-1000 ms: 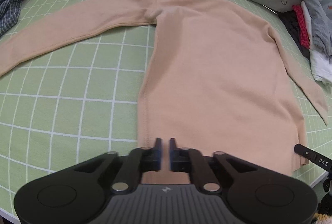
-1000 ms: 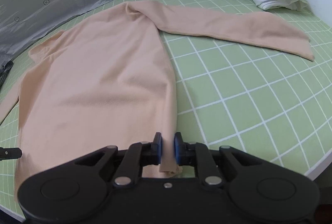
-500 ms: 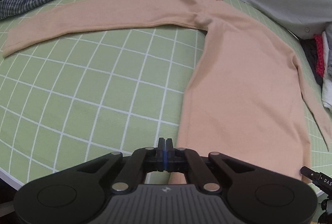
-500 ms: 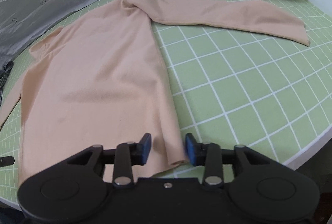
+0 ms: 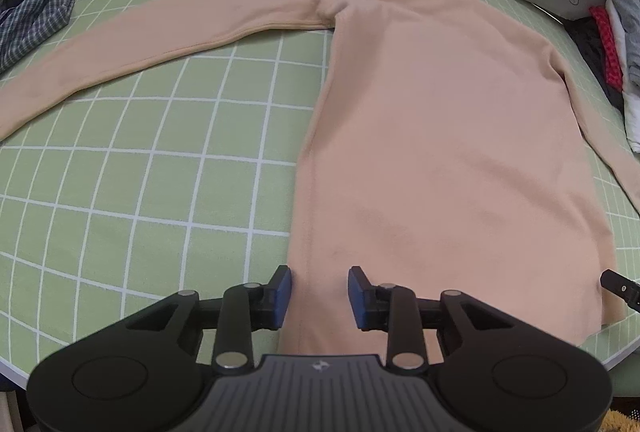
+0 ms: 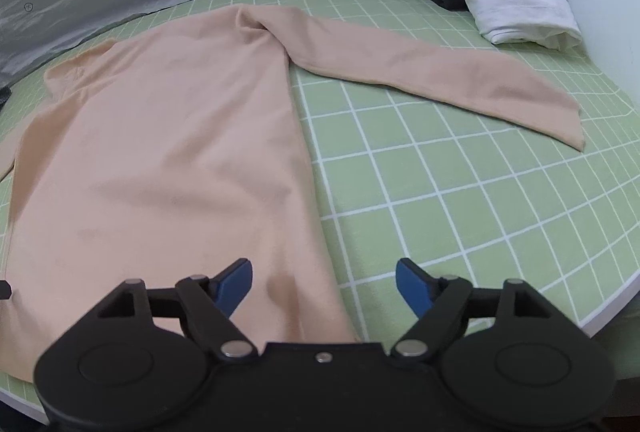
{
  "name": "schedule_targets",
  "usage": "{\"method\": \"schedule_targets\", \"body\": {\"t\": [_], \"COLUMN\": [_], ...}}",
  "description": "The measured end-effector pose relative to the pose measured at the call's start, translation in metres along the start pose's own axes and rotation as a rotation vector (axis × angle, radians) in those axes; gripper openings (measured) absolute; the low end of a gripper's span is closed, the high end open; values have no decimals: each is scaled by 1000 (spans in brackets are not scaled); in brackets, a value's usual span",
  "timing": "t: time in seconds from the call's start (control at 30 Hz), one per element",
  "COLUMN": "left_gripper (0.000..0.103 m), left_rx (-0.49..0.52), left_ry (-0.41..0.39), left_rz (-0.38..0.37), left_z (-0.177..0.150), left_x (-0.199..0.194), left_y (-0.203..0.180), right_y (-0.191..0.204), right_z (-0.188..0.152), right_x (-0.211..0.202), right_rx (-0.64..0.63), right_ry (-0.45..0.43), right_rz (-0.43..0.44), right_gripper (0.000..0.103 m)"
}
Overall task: Fold clothes
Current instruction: 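Pull the hem with the left gripper and release both grippers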
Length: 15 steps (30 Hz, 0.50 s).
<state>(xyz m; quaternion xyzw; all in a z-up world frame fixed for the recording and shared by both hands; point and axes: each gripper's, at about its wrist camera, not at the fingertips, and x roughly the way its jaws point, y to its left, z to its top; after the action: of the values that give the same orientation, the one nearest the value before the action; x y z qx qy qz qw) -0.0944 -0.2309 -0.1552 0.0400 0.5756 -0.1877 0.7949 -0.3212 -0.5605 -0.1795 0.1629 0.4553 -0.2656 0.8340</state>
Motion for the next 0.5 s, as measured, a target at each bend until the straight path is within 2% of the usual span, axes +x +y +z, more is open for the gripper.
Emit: {"method": "schedule_targets", "body": {"t": [0.07, 0.1, 0.17, 0.27, 0.33, 0.43, 0.5], "left_gripper": [25, 7, 4, 4, 4, 4, 4], "left_rx": [-2, 0, -10, -41, -57, -81, -101], "left_ry": [-9, -14, -19, -29, -43, -71, -81], "left_rz": [4, 8, -3, -25, -29, -25, -6], "left_z": [-2, -2, -4, -7, -8, -9, -10], "left_x": [0, 0, 0, -4, -9, -20, -24], "left_y": [1, 2, 5, 11, 15, 24, 31], "right_y": [-1, -1, -3, 0, 8, 18, 25], "right_z": [1, 2, 4, 8, 9, 6, 2], "right_x": [1, 0, -5, -11, -6, 2, 7], "right_rx": [-6, -7, 0, -30, -74, -118, -149], "right_ry": [-9, -15, -58, -106, -84, -39, -8], "right_rz": [-18, -29, -29, 3, 24, 56, 68], "right_gripper": [81, 81, 80, 56, 29, 15, 11]}}
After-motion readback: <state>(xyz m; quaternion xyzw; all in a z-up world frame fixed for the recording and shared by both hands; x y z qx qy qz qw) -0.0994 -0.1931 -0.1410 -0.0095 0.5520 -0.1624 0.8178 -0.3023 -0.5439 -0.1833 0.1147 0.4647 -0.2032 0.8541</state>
